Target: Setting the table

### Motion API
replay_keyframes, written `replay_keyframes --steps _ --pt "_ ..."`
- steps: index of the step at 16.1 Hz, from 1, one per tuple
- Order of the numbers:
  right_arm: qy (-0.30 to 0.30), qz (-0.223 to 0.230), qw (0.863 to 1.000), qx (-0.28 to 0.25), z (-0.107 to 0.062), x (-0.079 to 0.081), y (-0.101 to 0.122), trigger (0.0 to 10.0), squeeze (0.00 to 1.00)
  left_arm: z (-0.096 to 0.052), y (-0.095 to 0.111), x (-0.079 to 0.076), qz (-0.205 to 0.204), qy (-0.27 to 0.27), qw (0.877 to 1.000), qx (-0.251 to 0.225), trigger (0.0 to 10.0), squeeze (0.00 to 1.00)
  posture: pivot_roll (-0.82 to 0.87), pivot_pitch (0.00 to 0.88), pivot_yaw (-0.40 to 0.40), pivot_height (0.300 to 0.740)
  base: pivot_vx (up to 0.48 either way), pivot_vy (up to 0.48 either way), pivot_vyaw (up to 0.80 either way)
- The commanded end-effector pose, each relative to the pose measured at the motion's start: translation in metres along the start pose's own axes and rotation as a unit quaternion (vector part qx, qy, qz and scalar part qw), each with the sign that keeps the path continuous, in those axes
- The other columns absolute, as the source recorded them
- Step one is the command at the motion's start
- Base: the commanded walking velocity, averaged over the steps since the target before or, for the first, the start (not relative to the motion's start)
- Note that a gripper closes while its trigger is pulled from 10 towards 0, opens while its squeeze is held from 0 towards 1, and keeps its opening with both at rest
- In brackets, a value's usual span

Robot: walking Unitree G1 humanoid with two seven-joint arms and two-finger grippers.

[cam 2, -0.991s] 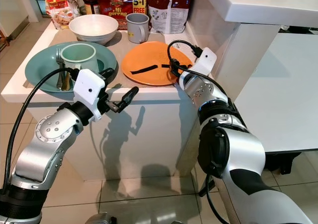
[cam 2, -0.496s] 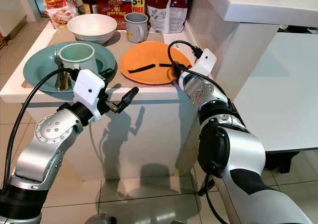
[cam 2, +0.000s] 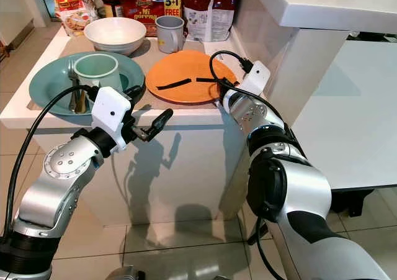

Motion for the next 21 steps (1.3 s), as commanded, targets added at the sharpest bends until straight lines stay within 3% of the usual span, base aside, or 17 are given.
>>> replay_keyframes --steps 1,4,12,16,21 --pt "0.007 0.004 1.000 0.002 0.000 0.006 0.002 0.0 0.00 -0.001 0.003 -0.003 0.001 -0.007 1.000 -0.003 10.0 0.00 0.17 0.019 -0.079 0.740 0.000 0.000 0.00" --pt "0.003 0.024 1.000 -0.005 -0.001 -0.002 0.009 0.0 0.00 0.001 0.003 -0.009 -0.001 -0.022 1.000 -0.003 10.0 0.00 0.16 0.021 -0.070 0.740 0.000 0.000 0.00" --pt "-0.004 0.044 0.999 -0.025 -0.004 -0.013 0.022 0.0 0.00 0.002 0.003 -0.008 0.000 -0.021 1.000 -0.005 10.0 0.00 0.15 0.023 -0.066 0.740 0.000 0.000 0.00" --pt "0.051 0.145 0.986 -0.071 -0.012 -0.021 0.046 0.0 0.00 0.001 0.004 -0.007 -0.008 -0.008 1.000 -0.010 10.0 0.00 0.13 0.038 -0.048 0.740 0.000 0.000 0.00" --pt "0.089 0.170 0.978 -0.085 -0.030 -0.033 0.043 0.0 0.00 0.004 0.006 -0.009 -0.016 -0.002 1.000 -0.019 10.0 0.00 0.11 0.049 -0.040 0.740 0.000 0.000 0.00"
Point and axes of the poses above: a point about 5 cm out from each wrist's last joint towards the gripper, its own z axis pointing out of the wrist towards the gripper, its own y axis along the axis of the wrist's last joint, x = y × z, the point moved 2 cm from there along z, pointing out of the wrist towards the gripper, and after that the axes turned 10 degrees about z, right-handed, at the moved point
